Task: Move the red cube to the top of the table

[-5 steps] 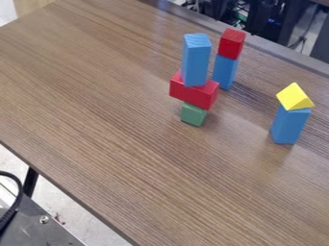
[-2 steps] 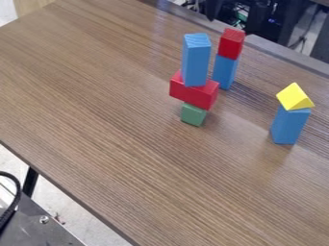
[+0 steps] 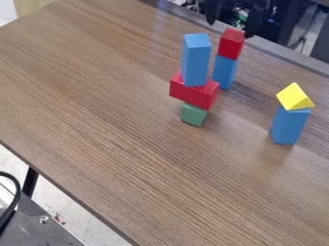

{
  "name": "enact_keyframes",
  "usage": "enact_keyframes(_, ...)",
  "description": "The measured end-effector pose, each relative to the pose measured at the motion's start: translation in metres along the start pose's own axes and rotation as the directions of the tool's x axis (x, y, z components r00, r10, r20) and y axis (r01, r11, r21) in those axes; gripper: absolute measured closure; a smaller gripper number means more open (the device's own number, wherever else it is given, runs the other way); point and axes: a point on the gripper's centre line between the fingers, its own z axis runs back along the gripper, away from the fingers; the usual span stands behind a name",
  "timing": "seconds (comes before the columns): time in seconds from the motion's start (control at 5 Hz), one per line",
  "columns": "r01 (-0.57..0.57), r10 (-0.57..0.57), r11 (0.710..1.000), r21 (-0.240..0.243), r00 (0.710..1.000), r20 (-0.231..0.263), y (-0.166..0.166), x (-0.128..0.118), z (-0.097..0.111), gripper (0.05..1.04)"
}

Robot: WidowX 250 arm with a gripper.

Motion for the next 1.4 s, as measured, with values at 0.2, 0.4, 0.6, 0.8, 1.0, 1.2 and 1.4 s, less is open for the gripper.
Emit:
enact_keyframes(0.2, 0.003, -0.003, 1.0, -0.005, 1.0, -0.01, -0.001, -0.002, -0.004, 0.083)
enact_keyframes(0.4, -0.01, 0.01, 1.0, -0.002, 1.0, -0.005, 0.0, -0.002, -0.005, 0.133)
enact_keyframes(0.6, -0.009, 0.009, 1.0, 0.01, 1.0, -0.015, 0.002, -0.007, -0.011, 0.419)
enact_keyframes(0.8, -0.009, 0.009, 1.0, 0.01, 1.0, -0.017, 0.002, -0.007, -0.011, 0.519)
enact_keyframes(1.0, -0.017, 0.017, 1.0, 0.002, 1.0, -0.019, 0.004, -0.005, -0.007, 0.519)
enact_keyframes(1.2, -0.041, 0.041, 0.999, -0.005, 0.999, 0.022, 0.012, 0.001, 0.009, 0.519)
enact_keyframes(1.4, -0.087, 0.088, 0.996, -0.013, 0.99, 0.109, 0.026, 0.007, 0.045, 0.519)
